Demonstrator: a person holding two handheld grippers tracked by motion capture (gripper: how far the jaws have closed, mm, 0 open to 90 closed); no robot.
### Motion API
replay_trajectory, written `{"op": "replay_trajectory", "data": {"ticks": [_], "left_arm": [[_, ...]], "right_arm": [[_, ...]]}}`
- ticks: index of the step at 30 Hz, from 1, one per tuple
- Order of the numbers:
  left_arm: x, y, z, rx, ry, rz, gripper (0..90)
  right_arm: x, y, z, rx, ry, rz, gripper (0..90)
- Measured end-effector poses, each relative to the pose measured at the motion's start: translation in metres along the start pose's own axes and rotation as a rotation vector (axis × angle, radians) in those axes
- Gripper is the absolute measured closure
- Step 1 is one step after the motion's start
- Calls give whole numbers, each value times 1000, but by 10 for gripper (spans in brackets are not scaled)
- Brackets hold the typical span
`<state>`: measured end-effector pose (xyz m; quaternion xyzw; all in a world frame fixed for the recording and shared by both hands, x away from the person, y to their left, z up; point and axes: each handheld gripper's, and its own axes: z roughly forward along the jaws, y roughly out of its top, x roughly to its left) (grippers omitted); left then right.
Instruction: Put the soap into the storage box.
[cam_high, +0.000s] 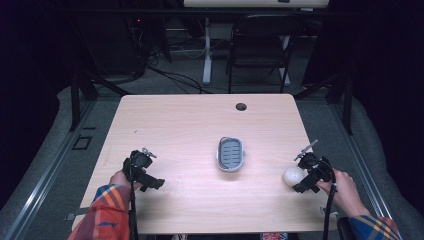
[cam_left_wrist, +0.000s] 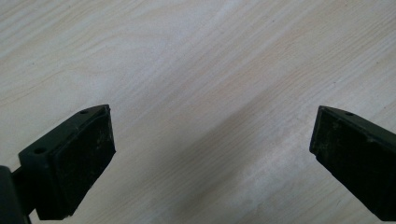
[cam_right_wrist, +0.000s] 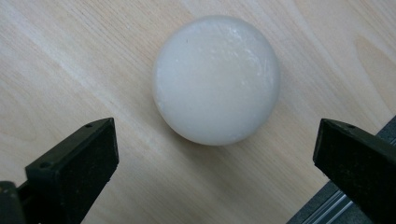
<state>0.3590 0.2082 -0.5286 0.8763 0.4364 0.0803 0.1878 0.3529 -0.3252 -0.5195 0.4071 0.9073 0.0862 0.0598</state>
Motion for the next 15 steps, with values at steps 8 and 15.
{"op": "replay_trajectory", "data": {"ticks": [8, 15], "left_arm": [[0, 0, 0, 1, 1, 3, 1], [0, 0, 1, 4, -6, 7, 0]], "right_arm": [[-3, 13, 5, -1, 21, 10, 0], [-4, 20, 9, -11, 66, 42, 0]]}}
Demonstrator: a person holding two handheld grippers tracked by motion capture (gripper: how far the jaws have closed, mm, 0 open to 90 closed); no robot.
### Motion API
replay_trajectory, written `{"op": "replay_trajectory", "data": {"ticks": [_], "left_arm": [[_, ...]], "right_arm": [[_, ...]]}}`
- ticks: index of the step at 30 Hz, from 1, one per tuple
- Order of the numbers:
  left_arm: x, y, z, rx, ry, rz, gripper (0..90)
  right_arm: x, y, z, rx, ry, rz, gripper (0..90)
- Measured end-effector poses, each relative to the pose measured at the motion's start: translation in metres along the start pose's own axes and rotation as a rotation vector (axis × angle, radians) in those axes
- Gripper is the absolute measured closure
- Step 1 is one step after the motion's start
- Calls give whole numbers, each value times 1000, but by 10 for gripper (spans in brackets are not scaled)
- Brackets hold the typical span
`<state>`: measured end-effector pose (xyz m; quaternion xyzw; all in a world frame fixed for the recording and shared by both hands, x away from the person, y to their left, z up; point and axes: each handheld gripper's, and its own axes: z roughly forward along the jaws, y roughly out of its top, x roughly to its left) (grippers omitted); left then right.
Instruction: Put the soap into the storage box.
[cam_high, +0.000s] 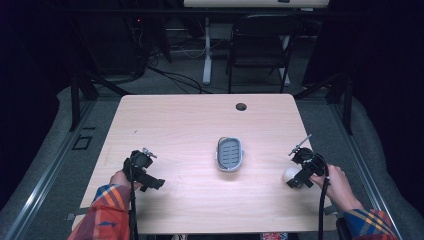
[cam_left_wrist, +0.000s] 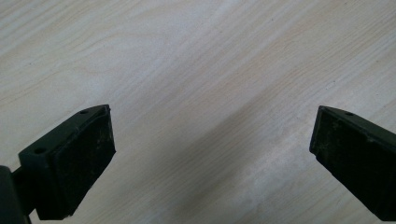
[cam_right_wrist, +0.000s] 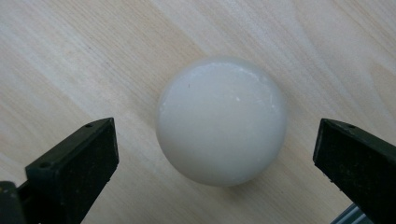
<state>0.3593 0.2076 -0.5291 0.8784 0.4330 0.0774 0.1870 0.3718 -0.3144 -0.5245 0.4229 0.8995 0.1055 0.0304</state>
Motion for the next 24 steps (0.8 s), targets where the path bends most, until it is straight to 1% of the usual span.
{"op": "replay_trajectory", "data": {"ticks": [1, 2, 3, 4, 5, 6, 7, 8, 12, 13, 14, 15, 16, 17, 18, 19, 20, 24], "left_arm": [[-1, 0, 0, 1, 1, 4, 0], [-1, 0, 0, 1, 1, 5, 0], [-1, 0, 0, 1, 0, 5, 0], [-1, 0, 0, 1, 0, 5, 0], [0, 0, 0, 1, 0, 5, 0], [0, 0, 0, 1, 0, 5, 0], [0, 0, 0, 1, 1, 5, 0], [0, 0, 0, 1, 1, 5, 0], [0, 0, 0, 1, 0, 5, 0], [0, 0, 0, 1, 0, 5, 0], [-1, 0, 0, 1, -2, 6, 0], [0, 0, 0, -1, -3, 8, 0], [0, 0, 0, -1, -3, 8, 0], [0, 0, 0, -6, -6, 7, 0], [0, 0, 0, -6, -8, 7, 0], [0, 0, 0, -6, -9, 7, 0], [0, 0, 0, -6, -9, 8, 0], [0, 0, 0, -5, -9, 8, 0]], "right_arm": [[-1, 2, 0, 28, -10, -10, 0], [0, 3, 2, 15, -3, 6, 0], [-1, 6, 1, 53, -8, -16, 0], [-1, 6, 1, 53, -8, -16, 0], [-2, 10, 3, 80, -4, -33, 0], [-2, 10, 3, 80, -4, -33, 0], [0, 8, 6, 36, 8, 7, 0], [2, 9, 10, 14, 34, 8, 0], [4, 11, 11, 30, 29, -8, 0], [3, 15, 10, 83, 6, -47, 17], [2, 16, 11, 99, -3, -63, 51], [3, 17, 13, 98, -7, -52, 83], [3, 17, 13, 98, -7, -52, 83], [2, 20, 14, 131, -10, -72, 132], [2, 20, 15, 128, -7, -71, 130], [2, 22, 14, 156, -11, -84, 133], [3, 22, 15, 154, -14, -76, 134], [2, 25, 16, 159, -16, -74, 147]]}}
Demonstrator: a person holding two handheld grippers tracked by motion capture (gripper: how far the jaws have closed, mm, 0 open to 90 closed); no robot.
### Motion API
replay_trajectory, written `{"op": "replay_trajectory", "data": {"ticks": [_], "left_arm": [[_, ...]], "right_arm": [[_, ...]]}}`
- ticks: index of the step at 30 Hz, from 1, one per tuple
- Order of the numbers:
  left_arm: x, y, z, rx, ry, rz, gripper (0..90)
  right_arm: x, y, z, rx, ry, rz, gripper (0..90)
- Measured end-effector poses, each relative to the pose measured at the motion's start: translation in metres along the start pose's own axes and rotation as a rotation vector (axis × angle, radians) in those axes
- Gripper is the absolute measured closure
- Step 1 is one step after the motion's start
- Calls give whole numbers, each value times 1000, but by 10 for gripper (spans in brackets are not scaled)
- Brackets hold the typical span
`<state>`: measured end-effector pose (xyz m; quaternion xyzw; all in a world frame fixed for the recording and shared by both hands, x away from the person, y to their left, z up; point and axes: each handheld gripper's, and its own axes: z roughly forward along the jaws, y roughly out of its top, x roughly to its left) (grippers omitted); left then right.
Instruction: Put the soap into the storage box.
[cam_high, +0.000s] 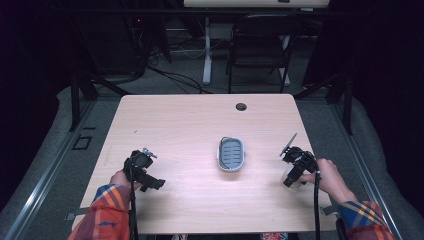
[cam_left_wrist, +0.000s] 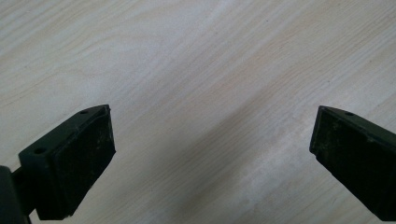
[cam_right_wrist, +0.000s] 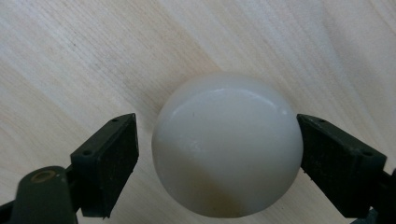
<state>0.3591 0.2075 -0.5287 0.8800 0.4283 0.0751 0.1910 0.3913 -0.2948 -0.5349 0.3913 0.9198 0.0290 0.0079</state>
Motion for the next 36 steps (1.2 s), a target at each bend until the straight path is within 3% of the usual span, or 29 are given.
{"op": "replay_trajectory", "data": {"ticks": [1, 3, 4, 6, 7, 13, 23, 24, 26, 31, 33, 34, 36], "left_arm": [[0, 0, 0, 1, -3, 1, 0], [0, 0, 0, 2, -4, 1, 0], [0, 0, 0, 3, -5, 0, 0], [0, 0, 0, 3, -6, -1, 0], [0, 0, 0, 3, -6, -1, 0], [0, 0, 1, 5, -11, 1, 0], [0, 0, 1, 6, -12, 2, 0], [0, 0, 1, 6, -12, 2, 0], [0, 0, 1, 6, -11, 2, 0], [-1, 0, 1, 5, -11, 2, 0], [-1, 0, 1, 5, -10, 2, 0], [-1, 0, 1, 6, -10, 2, 0], [-1, 0, 1, 6, -10, 1, 0]], "right_arm": [[-2, 2, -3, 35, -6, -20, 166], [-2, 3, -4, 47, -2, -7, 168], [-2, 2, 0, 6, -2, 20, 168], [-3, 4, -2, 60, 6, 9, 166], [-3, 2, 2, 23, 4, 20, 167], [-5, 3, 1, 65, -3, 12, 236], [-4, 4, 1, 72, -9, 8, 240], [-3, 3, 2, 50, -12, 26, 240], [-4, 3, 1, 46, -16, 7, 240], [-3, 3, -4, 40, -13, 16, 241], [-3, 3, -5, 45, -13, 11, 241], [-3, 4, -7, 74, -17, 5, 241], [-4, 4, -7, 60, -19, 4, 241]]}}
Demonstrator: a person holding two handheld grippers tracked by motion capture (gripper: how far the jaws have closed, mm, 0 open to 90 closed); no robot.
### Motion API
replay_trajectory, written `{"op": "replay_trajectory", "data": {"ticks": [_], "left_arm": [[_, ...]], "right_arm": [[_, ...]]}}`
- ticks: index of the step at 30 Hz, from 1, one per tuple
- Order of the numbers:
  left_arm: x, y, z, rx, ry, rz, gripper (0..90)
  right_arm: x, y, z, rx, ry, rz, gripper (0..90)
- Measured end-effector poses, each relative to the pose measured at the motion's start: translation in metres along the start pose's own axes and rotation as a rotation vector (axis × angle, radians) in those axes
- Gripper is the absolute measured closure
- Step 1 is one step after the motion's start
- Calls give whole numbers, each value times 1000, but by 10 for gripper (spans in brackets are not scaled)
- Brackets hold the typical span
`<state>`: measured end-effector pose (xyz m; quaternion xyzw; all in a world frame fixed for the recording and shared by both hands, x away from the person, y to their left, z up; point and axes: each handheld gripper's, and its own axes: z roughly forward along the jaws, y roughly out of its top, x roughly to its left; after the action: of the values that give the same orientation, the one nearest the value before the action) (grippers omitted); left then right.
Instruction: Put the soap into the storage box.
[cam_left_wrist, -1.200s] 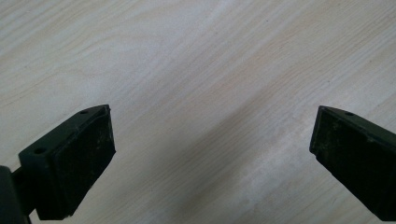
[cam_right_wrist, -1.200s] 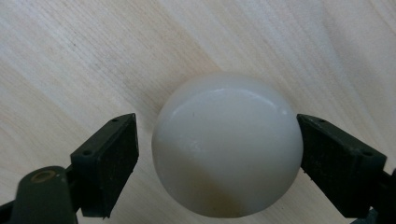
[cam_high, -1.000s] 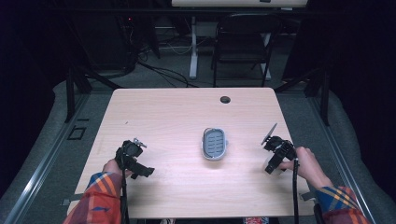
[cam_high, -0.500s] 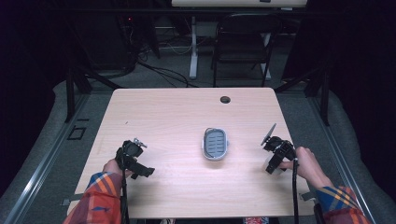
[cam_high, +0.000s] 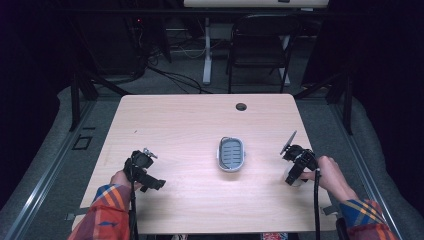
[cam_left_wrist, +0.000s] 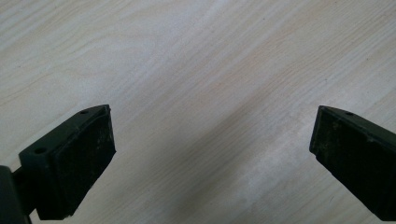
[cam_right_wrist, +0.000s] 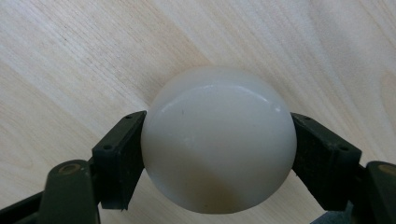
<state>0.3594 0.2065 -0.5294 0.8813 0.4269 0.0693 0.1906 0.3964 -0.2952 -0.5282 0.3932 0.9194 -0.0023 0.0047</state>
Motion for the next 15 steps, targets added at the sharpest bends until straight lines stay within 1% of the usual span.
{"op": "replay_trajectory", "data": {"ticks": [1, 4, 5, 6, 7, 8, 9, 10, 11, 12, 13, 14, 15], "left_arm": [[0, 0, 0, 2, 0, 0, 0], [0, 0, 0, 2, 0, 1, 0], [0, 0, 0, 4, 0, -1, 0], [0, 0, 0, 4, 0, -1, 0], [0, 0, 0, 2, 0, -1, 0], [0, 0, 0, 1, 0, -2, 0], [0, 0, 0, 2, 0, -1, 0], [0, 0, 0, 2, -1, 0, 0], [0, 0, 0, 2, -1, 0, 0], [0, 0, 0, 2, -1, 0, 0], [0, 0, 0, 0, -1, 0, 0], [0, 0, 0, 0, -1, 0, 0], [0, 0, 0, 3, -2, 3, 0]], "right_arm": [[1, -1, 0, -22, 3, 10, 241], [1, 0, 0, -17, -2, 3, 241], [2, -1, 0, -25, 6, 14, 241], [3, 0, 0, -18, 9, 12, 242], [3, 1, -1, 11, 10, 3, 241], [4, 0, 2, -18, 10, 16, 242], [3, 2, 0, 11, 4, -6, 242], [4, 3, -1, 12, 4, -12, 242], [6, 4, 1, -14, 6, 7, 242], [6, 4, 1, -14, 6, 7, 242], [6, 10, -3, 25, 0, -35, 242], [7, 10, -2, 7, 6, -23, 242], [7, 13, -4, 34, -3, -48, 242]]}}
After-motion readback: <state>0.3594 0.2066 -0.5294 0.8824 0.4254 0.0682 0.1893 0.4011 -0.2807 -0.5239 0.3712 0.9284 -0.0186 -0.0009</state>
